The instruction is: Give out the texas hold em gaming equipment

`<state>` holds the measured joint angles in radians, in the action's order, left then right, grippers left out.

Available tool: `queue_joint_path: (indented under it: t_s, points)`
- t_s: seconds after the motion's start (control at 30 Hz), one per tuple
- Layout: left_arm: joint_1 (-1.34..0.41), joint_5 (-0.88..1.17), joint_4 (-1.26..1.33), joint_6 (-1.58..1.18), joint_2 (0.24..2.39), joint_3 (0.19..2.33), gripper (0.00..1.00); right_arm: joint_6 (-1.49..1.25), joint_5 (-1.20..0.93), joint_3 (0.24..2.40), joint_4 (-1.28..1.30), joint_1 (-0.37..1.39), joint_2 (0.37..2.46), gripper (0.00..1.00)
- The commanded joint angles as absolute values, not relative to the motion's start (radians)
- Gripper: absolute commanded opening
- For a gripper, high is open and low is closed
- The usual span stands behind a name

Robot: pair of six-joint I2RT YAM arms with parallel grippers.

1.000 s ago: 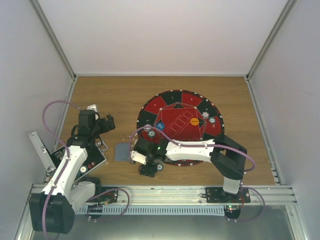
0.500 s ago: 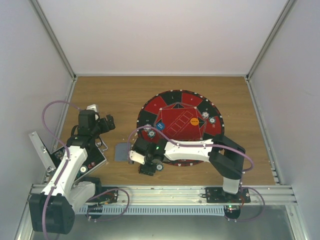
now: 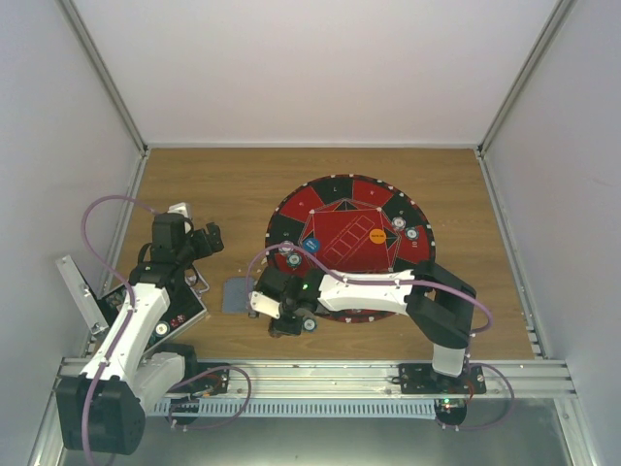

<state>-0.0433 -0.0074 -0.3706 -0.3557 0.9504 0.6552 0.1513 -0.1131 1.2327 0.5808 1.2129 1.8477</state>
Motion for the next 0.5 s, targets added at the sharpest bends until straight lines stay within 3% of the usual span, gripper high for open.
queue_joint_path:
  t_s: [0.0, 0.47]
  points:
    - [-0.044, -0.002, -0.335, -0.362, 0.931, 0.644, 0.99, 0.131, -0.115, 1.266, 0.597, 1.224, 1.828, 0.44]
    - [-0.044, -0.025, -0.369, -0.379, 0.893, 0.643, 0.99, -0.118, -0.108, 1.146, 0.729, 1.107, 1.591, 0.40]
